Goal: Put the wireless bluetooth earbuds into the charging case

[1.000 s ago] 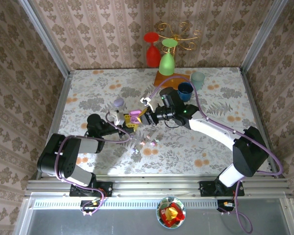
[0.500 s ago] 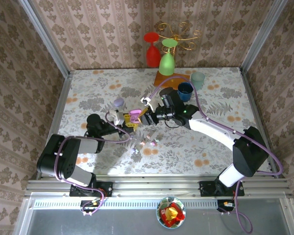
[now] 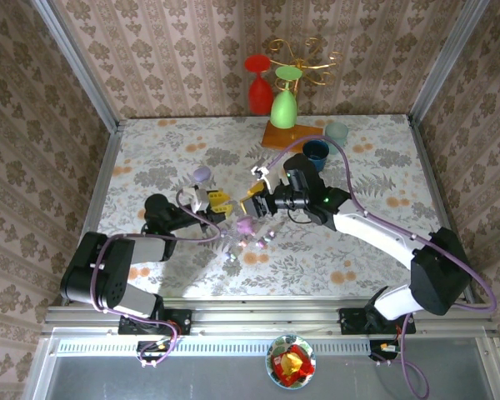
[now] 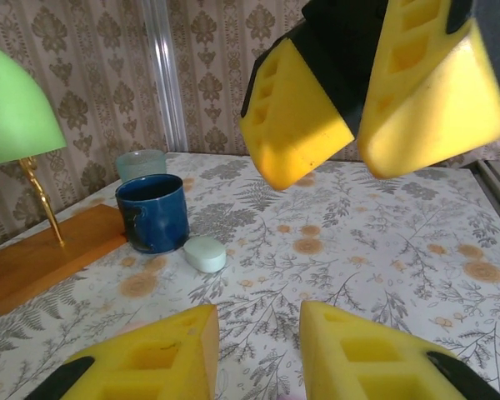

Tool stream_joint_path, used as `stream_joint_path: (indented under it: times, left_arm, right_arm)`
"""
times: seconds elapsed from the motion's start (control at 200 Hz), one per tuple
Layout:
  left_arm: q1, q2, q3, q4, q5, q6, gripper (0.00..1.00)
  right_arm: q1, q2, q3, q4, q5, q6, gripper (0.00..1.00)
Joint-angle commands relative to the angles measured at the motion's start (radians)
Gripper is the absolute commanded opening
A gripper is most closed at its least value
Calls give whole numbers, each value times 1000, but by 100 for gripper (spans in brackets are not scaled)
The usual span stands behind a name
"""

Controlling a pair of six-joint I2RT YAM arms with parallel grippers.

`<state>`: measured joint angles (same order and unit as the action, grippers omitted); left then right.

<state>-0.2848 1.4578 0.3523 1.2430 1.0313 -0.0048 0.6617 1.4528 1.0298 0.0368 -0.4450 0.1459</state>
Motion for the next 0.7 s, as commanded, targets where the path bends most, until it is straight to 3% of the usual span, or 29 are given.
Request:
stream_joint_path:
  times: [0.0, 0.175, 0.31, 0.48, 0.59, 0.695]
  left_arm:
    - [14, -3, 9, 38, -4, 6, 32]
    - [24, 36, 16, 39, -50, 5, 40]
    - [25, 39, 8, 38, -121, 4, 66]
    - [20, 24, 0, 29, -176, 7, 89]
    - [17, 7, -2, 9, -204, 11, 95]
    - [7, -33, 10, -108, -267, 46, 100]
  right_arm:
    - [-10, -1, -35, 125, 37, 95, 52]
    - [-30, 9, -58, 111, 98, 123, 54]
    - [-57, -20, -90, 77, 149, 159, 58]
    - [-106, -94, -124, -38, 257, 199, 61]
    - [-130, -134, -136, -146, 390, 228, 62]
    - [-126, -144, -151, -197, 361, 137, 66]
